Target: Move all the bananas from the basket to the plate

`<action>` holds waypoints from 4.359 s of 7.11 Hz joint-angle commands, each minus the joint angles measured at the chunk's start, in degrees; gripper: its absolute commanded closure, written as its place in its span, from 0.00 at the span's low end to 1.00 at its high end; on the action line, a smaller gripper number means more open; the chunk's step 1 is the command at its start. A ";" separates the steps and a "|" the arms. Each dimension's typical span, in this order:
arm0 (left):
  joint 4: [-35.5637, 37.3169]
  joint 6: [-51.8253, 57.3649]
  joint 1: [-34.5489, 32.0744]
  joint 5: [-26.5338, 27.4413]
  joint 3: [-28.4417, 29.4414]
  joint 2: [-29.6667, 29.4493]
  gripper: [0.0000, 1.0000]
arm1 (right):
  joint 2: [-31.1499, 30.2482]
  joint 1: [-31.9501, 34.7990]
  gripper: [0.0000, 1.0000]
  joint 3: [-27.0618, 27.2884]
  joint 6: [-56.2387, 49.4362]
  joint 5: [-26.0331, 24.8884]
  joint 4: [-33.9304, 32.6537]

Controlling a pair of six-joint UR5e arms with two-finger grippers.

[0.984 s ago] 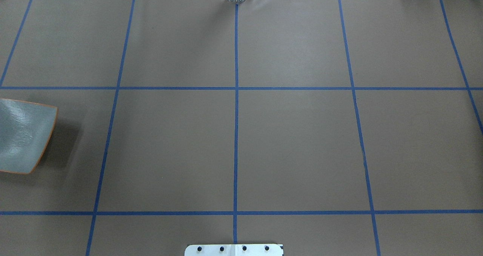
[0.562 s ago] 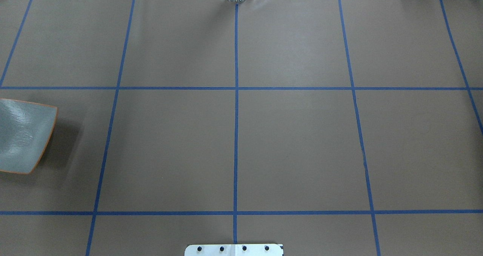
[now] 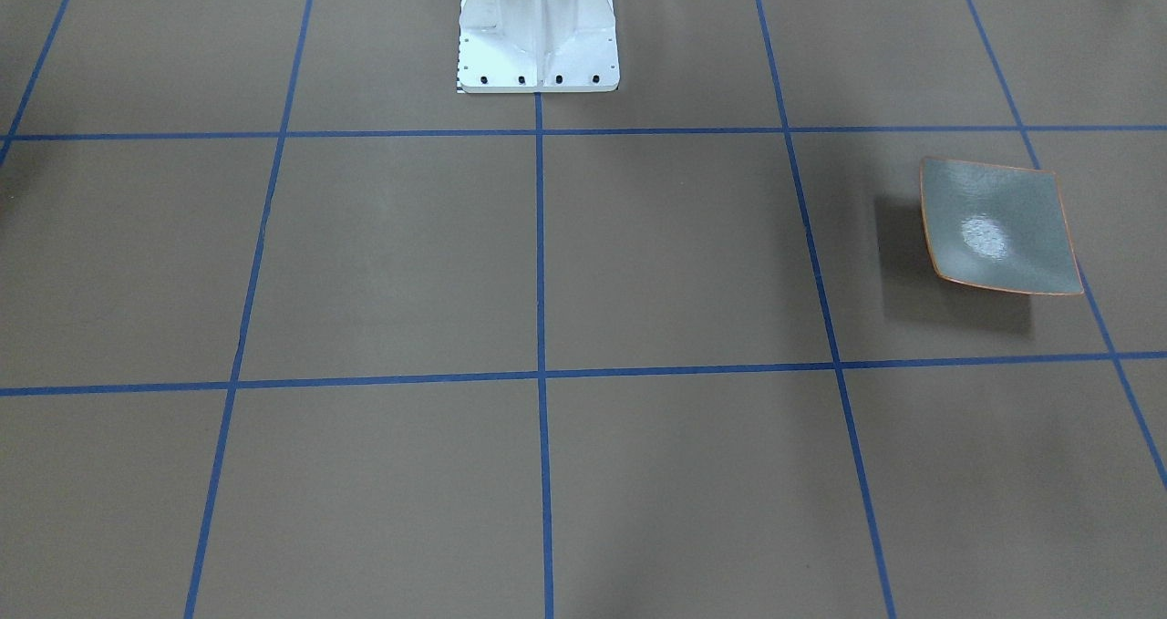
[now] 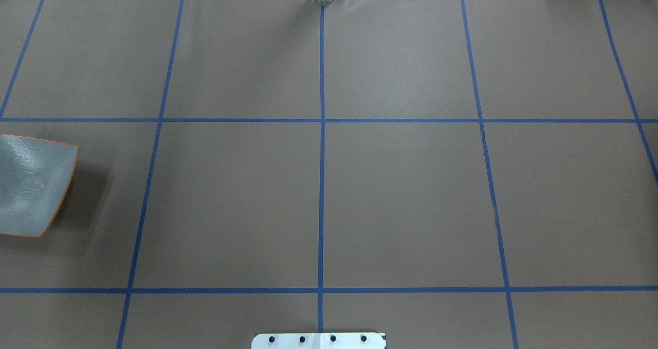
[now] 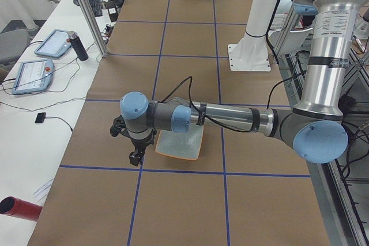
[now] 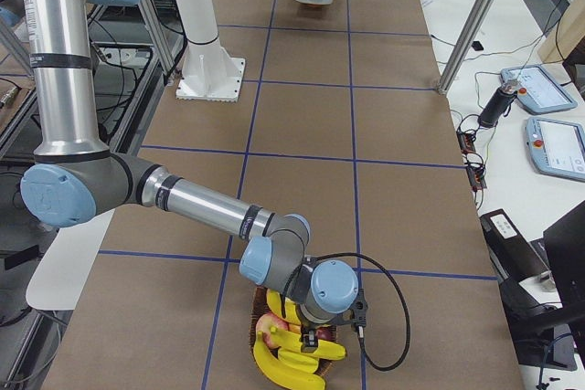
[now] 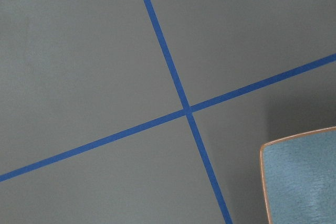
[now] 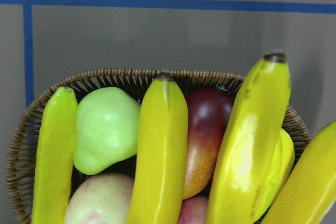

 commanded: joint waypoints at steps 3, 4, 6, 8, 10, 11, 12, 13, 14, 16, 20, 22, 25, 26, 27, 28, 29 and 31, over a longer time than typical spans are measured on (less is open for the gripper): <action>-0.64 0.08 0.00 -1.41 0.24 -0.05 0.00 | -1.24 -0.31 0.06 -0.94 -2.03 -2.34 0.08; -0.82 0.08 0.00 -1.32 0.33 -0.05 0.00 | -1.33 -0.31 0.06 -1.81 -2.03 -2.43 0.34; -0.82 0.08 0.00 -1.32 0.42 -0.14 0.00 | -1.24 -0.31 0.06 -3.13 -1.94 -2.43 0.43; -0.82 0.08 0.00 -1.41 0.42 -0.14 0.00 | -1.07 -0.48 0.23 -3.49 -1.85 -2.43 0.35; -0.82 0.08 0.00 -1.41 0.51 -0.14 0.00 | -0.72 -0.66 0.26 -4.28 -1.68 -2.25 0.43; -0.82 0.08 0.00 -1.41 0.51 -0.14 0.00 | -0.71 -0.66 0.30 -4.37 -1.68 -2.08 0.43; -0.82 0.08 0.00 -1.32 0.60 -0.14 0.00 | -0.71 -0.66 0.30 -4.37 -1.59 -1.82 0.43; -0.82 0.08 0.00 -1.41 0.68 -0.14 0.00 | -0.71 -0.75 0.31 -4.37 -1.50 -1.73 0.43; -1.60 0.17 0.00 -1.32 1.55 -0.14 0.00 | -0.71 -0.84 0.31 -4.37 -1.50 -1.73 0.43; -5.38 0.00 0.00 -1.32 4.45 -0.23 0.00 | -0.71 -0.93 0.35 -4.37 -1.50 -0.94 0.43; -5.48 -0.09 0.00 -1.32 4.29 -0.23 0.00 | -0.98 -0.93 0.93 -4.28 -1.68 -0.41 0.52; -5.48 -0.18 0.00 -1.41 4.20 -0.23 0.00 | -1.15 -0.93 1.00 -3.15 -1.85 -0.50 0.61; -5.39 -0.18 0.00 -1.41 4.29 -0.58 0.00 | -0.89 0.64 1.00 1.50 -2.12 -0.41 0.17; -5.30 -0.18 0.00 -1.41 4.29 -0.67 0.00 | -0.89 2.48 1.00 3.52 -2.20 -0.67 0.17; -5.21 -0.96 0.00 -1.32 4.37 -1.54 0.00 | -0.89 3.29 1.00 6.76 -2.12 -0.59 0.00; -5.56 -5.06 0.09 -1.41 3.94 -2.59 0.00 | -0.37 3.47 1.00 9.58 -1.68 0.72 -2.18; -5.39 -8.06 1.39 -1.41 3.76 -4.69 0.00 | 0.86 2.51 1.00 13.00 -0.89 5.95 -5.42; -5.56 -18.05 5.07 -1.41 3.67 -9.44 0.00 | 6.11 -3.53 1.00 18.89 4.42 6.97 -12.97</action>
